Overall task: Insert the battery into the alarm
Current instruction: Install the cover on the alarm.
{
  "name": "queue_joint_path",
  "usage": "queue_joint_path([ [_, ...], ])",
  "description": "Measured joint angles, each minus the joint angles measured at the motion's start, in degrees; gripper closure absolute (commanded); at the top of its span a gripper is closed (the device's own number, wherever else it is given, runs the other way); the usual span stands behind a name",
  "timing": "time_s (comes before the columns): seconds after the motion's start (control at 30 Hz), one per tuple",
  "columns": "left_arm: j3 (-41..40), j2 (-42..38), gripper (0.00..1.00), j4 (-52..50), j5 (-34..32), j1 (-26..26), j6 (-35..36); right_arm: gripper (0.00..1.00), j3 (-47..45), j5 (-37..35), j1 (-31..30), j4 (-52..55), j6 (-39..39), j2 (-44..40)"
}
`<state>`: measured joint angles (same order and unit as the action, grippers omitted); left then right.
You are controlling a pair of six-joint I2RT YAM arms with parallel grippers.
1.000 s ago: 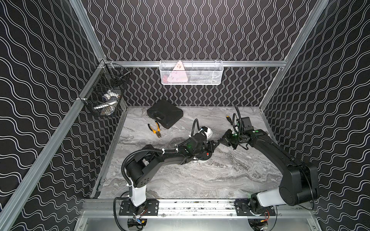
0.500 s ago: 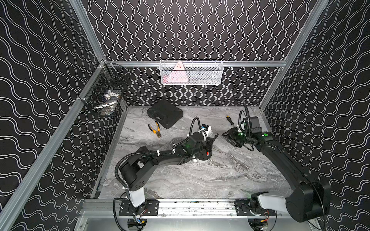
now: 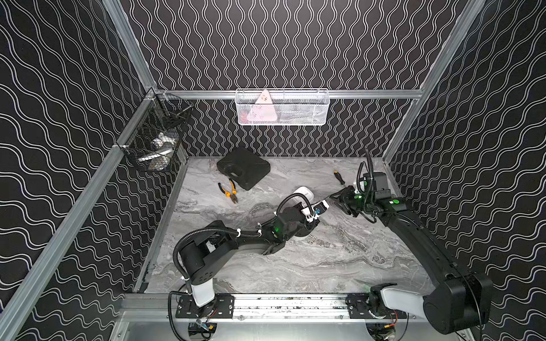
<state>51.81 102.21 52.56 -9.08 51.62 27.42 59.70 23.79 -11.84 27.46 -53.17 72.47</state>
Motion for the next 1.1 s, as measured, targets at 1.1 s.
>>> queue_joint_path([
  [1.1, 0.2, 1.42, 1.0, 1.77, -4.37, 1.33, 9.81, 0.88, 2.91, 3.65, 0.37, -0.39, -1.62, 1.99],
])
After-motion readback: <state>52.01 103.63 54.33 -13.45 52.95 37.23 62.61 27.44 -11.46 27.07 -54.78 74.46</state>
